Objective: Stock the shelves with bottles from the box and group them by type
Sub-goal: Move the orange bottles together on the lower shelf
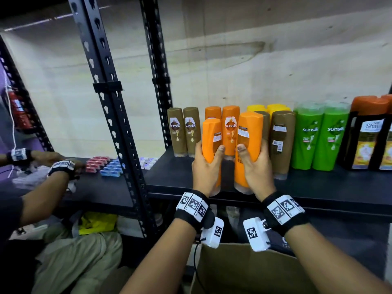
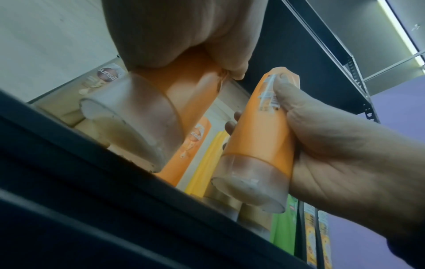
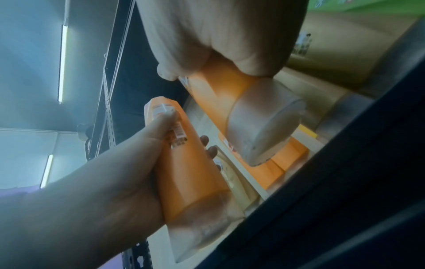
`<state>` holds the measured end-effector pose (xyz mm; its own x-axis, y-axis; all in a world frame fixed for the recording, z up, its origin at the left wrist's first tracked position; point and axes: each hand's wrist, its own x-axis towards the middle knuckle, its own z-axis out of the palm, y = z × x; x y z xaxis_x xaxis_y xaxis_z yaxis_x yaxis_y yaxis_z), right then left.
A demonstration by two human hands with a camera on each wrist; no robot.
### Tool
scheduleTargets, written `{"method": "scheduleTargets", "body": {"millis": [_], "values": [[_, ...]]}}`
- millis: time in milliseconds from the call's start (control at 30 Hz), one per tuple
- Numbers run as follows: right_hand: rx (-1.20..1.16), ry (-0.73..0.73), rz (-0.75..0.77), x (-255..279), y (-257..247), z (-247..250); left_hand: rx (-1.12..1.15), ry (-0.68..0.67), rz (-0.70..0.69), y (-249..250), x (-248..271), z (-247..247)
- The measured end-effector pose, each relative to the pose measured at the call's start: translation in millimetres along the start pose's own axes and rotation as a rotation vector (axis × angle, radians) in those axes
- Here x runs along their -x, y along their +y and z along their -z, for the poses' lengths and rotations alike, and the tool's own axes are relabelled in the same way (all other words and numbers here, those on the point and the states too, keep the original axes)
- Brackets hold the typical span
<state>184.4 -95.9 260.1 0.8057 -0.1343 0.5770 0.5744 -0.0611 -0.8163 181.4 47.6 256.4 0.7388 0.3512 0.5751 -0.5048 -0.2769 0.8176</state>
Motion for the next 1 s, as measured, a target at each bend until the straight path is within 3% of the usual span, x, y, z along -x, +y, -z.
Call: {"method": "scheduleTargets", "body": {"millis": [767, 1000], "values": [[0.026, 0.028, -0.067, -9.3, 34.3, -37.9, 0.043, 0.015, 0.006, -45.2, -31.9, -6.5], [-0.138, -0.021, -0.210, -5.9, 43.1, -33.6, 0.039, 0.011, 0.008, -43.1, -29.5, -6.9]]}}
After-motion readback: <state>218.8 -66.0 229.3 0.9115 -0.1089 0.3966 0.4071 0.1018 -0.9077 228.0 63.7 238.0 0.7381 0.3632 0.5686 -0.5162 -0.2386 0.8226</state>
